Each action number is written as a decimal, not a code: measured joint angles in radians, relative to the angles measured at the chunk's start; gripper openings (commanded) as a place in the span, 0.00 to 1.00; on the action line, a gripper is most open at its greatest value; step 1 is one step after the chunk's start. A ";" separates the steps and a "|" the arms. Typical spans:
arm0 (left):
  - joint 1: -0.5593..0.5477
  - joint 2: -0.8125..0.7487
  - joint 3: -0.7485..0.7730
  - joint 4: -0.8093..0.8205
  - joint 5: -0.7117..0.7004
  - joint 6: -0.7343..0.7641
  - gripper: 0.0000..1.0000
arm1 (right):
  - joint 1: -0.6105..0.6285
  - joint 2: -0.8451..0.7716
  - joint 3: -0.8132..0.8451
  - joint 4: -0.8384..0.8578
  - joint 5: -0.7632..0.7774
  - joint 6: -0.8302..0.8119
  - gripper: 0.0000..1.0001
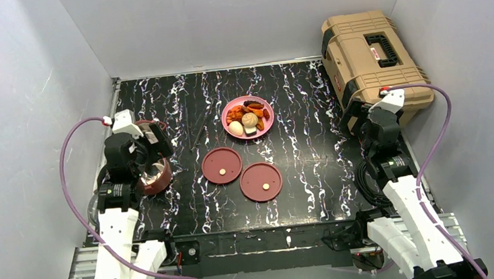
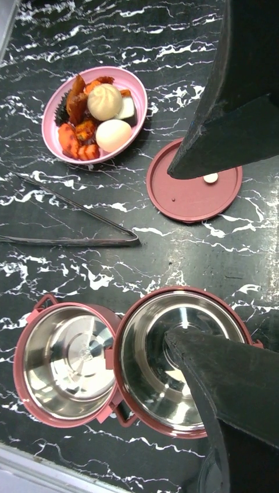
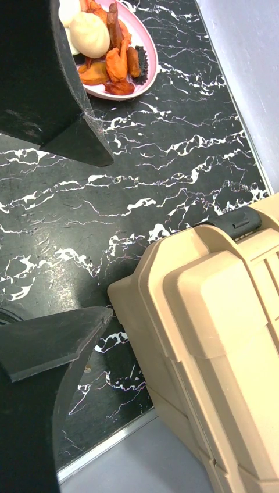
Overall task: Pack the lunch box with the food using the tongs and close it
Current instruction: Pick up the clamp at the center of the board.
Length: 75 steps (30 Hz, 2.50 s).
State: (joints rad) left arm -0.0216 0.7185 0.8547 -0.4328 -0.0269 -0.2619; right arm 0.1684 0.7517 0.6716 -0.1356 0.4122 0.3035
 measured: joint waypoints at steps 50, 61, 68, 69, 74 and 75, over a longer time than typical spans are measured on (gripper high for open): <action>-0.211 1.102 0.472 -0.134 -0.010 0.108 0.76 | 0.000 -0.074 -0.197 0.168 -0.218 0.061 1.00; -0.211 1.187 0.513 -0.110 -0.010 0.117 0.64 | 0.000 -0.084 -0.200 0.169 -0.232 0.068 1.00; -0.211 1.257 0.558 -0.092 -0.010 0.121 0.57 | 0.000 -0.071 -0.213 0.183 -0.244 0.087 1.00; -0.211 1.262 0.558 -0.089 -0.011 0.122 0.57 | 0.000 -0.069 -0.213 0.187 -0.247 0.087 1.00; -0.211 1.277 0.568 -0.074 -0.012 0.125 0.56 | 0.000 -0.057 -0.213 0.192 -0.258 0.094 1.00; -0.211 1.283 0.576 -0.072 -0.012 0.125 0.56 | 0.000 -0.054 -0.213 0.193 -0.259 0.095 1.00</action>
State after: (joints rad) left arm -0.2321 2.0010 1.4311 -0.5053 -0.0387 -0.1371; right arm 0.1684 0.6975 0.4587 0.0570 0.1535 0.3981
